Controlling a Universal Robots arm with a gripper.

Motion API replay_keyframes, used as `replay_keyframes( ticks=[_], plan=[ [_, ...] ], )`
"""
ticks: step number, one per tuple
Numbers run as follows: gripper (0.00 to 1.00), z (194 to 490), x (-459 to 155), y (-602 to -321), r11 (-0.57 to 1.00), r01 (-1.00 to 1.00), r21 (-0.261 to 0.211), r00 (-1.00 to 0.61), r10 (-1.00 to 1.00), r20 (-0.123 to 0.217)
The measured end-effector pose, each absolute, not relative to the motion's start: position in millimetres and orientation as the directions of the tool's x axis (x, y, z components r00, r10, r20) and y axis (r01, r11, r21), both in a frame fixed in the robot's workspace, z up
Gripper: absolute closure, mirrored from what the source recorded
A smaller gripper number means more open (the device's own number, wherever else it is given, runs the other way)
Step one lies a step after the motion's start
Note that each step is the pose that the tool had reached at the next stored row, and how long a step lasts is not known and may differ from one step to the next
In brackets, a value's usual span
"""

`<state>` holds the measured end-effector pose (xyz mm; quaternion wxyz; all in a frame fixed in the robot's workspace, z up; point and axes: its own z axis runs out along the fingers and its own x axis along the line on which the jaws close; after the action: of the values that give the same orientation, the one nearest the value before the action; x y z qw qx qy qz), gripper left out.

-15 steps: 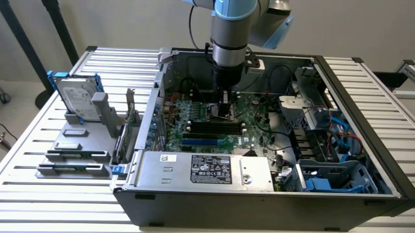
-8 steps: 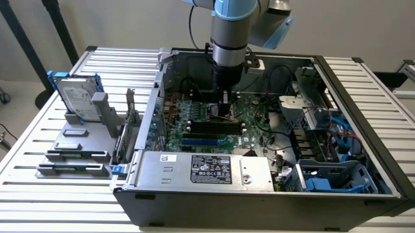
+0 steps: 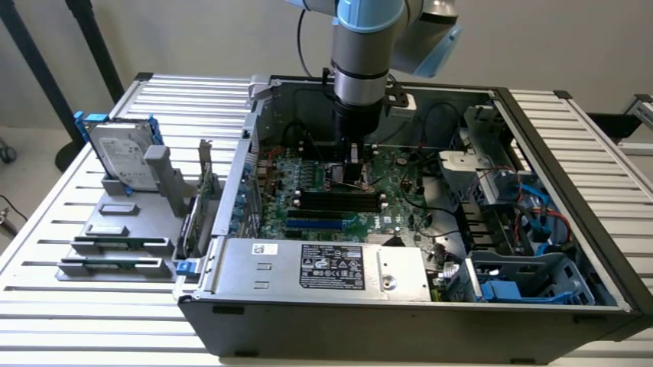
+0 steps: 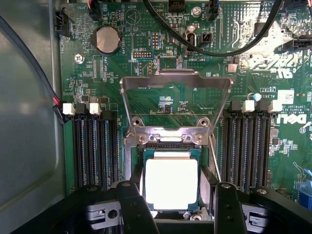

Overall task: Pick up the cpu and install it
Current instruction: 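Place the cpu into insertion slot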

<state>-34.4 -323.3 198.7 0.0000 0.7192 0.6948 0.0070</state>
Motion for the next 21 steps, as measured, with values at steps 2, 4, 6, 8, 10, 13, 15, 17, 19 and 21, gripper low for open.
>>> replay_keyframes(
  ticks=[2,4,6,8,10,13,15,17,19,21],
  plan=[
    [0.45,198.6,-34.4,-323.3,-0.035,0.999,0.010,0.034,0.999,0.010],
    [0.45,198.4,-34.5,-323.3,-0.035,0.999,0.010,0.034,0.999,0.010],
    [0.45,198.3,-34.6,-323.3,-0.035,0.999,0.010,0.034,0.999,0.010],
    [0.45,198.3,-34.6,-323.3,-0.035,0.999,0.010,0.034,0.999,0.010],
    [0.45,198.2,-34.7,-323.3,-0.035,0.999,0.010,0.034,0.999,0.010],
    [0.44,198.1,-34.8,-323.3,-0.035,0.999,0.010,0.034,0.999,0.010],
    [0.38,198.1,-34.8,-323.3,-0.035,0.999,0.010,0.034,0.999,0.010],
    [0.38,198.1,-34.8,-323.3,-0.035,0.999,0.010,0.034,0.999,0.010],
    [0.38,198.1,-34.8,-323.3,-0.035,0.999,0.010,0.034,0.999,0.010],
    [0.38,198.9,-34.7,-323.3,-0.035,0.999,0.010,0.034,0.999,0.010]
  ],
)
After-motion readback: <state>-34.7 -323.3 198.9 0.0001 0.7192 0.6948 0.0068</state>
